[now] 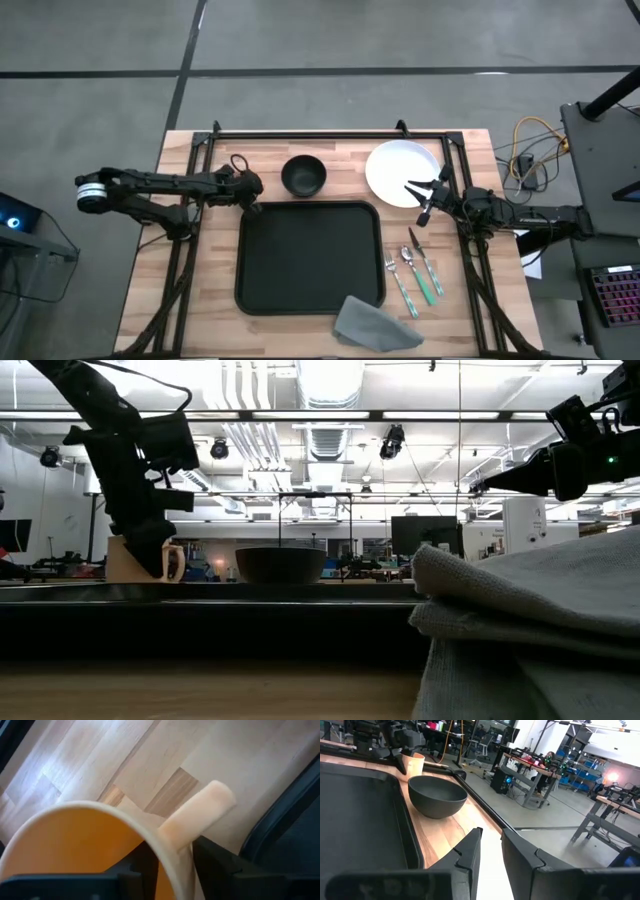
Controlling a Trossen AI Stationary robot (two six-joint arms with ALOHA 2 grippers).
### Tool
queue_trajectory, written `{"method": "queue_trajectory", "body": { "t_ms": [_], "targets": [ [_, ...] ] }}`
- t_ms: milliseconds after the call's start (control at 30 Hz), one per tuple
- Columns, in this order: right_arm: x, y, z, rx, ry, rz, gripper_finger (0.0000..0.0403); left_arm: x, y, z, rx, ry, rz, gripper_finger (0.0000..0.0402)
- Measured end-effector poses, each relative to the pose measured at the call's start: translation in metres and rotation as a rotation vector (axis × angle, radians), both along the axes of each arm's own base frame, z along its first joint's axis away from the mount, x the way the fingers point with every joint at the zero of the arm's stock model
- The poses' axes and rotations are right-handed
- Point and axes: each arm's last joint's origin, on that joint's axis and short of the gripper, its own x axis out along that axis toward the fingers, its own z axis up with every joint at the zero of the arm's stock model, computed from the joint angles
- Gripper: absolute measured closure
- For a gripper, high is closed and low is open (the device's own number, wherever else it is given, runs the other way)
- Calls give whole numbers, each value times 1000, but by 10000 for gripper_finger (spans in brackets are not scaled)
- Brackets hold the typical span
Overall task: Set up tray
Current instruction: Put the mug in the top left corner of the serving tray
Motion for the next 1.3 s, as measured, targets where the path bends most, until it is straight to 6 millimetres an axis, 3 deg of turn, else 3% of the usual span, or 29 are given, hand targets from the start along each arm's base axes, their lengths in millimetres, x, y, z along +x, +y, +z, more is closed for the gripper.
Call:
{"method": "queue_trajectory", "body": {
  "t_ms": [333,600,967,1300],
  "targets": [
    [0,0,0,0,0,0,335,0,0,0,-1,0,1,392],
    [0,0,0,0,-1,0,335,1,0,2,-17,-5,-7,394],
    [0,0,0,0,0,0,335,13,3,22,1,-61,-21,395],
    [0,0,0,0,0,0,335,12,0,20,-27,-53,-26,396]
  ]
}}
